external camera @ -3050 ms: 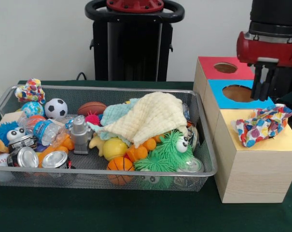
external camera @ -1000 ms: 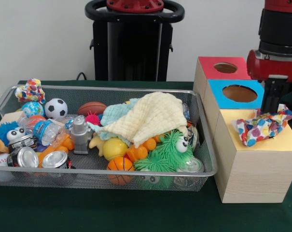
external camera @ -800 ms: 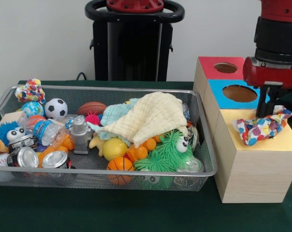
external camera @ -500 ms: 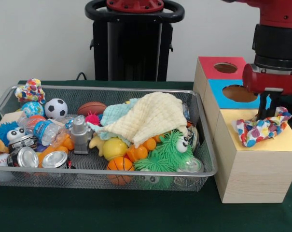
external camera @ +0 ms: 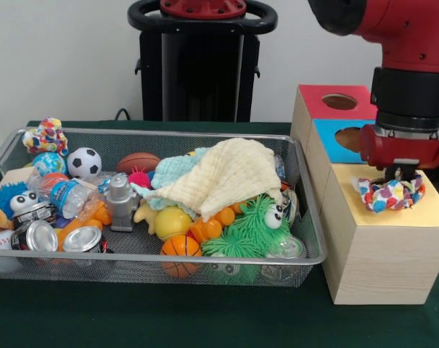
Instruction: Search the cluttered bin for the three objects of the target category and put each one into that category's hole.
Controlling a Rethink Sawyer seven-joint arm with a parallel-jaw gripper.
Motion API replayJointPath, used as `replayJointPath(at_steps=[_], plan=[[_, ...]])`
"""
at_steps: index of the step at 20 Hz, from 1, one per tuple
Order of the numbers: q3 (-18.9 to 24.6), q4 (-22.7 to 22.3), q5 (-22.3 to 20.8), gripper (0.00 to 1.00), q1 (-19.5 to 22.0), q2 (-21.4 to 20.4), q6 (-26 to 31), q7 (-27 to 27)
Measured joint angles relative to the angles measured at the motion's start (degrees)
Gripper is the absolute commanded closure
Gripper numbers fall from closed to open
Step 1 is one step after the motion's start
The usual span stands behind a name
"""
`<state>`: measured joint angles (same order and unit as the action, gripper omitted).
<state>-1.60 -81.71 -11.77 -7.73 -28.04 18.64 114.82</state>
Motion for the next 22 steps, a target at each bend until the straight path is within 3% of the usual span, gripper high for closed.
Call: replayJointPath(at_steps=[14,22], plan=[[-1.7,2.4,-1.2,1.00,-1.5,2.6,-2.2,0.0],[-1.6,2.7,-0.9,1.00,-1.3,2.4,0.1,0.0]])
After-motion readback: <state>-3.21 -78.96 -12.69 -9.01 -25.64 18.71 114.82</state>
